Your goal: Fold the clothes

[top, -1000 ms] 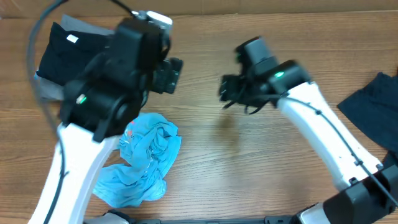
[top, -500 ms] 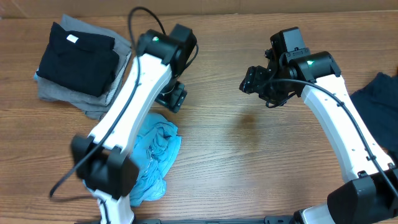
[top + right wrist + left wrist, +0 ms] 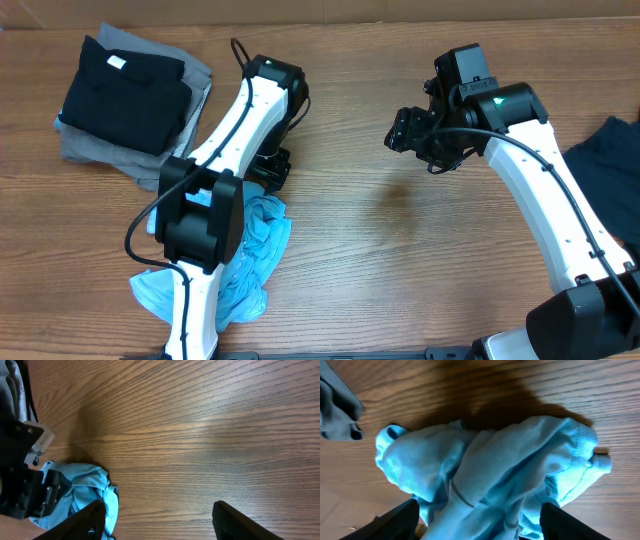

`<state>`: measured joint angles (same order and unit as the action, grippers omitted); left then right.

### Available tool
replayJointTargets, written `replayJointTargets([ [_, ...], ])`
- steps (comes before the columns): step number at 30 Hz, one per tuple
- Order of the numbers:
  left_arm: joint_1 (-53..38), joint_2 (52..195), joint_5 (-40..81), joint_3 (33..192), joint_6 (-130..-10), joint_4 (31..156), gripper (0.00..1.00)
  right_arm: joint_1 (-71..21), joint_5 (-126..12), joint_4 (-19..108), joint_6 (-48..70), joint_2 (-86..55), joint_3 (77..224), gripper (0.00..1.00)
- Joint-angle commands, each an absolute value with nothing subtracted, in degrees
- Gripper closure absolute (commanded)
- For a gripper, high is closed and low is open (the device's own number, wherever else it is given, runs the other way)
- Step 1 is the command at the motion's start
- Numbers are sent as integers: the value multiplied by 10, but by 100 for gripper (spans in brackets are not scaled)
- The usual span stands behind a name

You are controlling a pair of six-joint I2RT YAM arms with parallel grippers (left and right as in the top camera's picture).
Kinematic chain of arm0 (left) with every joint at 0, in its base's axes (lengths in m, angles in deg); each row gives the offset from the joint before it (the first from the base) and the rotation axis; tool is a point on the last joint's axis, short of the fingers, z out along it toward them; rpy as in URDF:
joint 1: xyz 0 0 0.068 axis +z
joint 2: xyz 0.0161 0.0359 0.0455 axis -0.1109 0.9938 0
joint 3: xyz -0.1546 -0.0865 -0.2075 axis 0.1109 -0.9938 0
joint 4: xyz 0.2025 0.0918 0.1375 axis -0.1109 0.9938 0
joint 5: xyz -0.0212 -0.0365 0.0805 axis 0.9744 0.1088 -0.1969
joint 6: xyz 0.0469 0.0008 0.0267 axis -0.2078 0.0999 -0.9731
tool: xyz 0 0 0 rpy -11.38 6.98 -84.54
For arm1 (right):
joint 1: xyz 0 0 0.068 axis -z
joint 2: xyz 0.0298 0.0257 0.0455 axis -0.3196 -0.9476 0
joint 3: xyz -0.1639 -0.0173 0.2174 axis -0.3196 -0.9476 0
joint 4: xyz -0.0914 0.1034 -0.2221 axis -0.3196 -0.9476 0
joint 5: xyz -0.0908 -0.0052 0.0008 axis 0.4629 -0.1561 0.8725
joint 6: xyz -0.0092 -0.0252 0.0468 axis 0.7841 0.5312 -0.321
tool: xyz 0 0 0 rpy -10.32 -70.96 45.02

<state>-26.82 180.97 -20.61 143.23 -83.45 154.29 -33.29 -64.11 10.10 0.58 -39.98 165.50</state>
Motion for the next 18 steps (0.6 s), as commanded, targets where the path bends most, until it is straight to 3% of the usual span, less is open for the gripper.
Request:
replayJointTargets([
  [1,-262,1818,-171,1423,-831,1546,21,-332,-645,103,12,-384,1655,28],
  [5,-261,1818,-171,1379,-826,1546,32,-331,-645,102,14,-384,1655,28],
  [10,-258,1818,-166,1340,-816,1539,96,-331,-645,102,14,-384,1655,28],
  [14,-258,1806,-156,1363,-807,1556,96,-328,-645,102,25,-384,1655,28],
  [18,-258,1752,-16,1495,-834,1562,96,-299,-640,106,24,-384,1655,28],
])
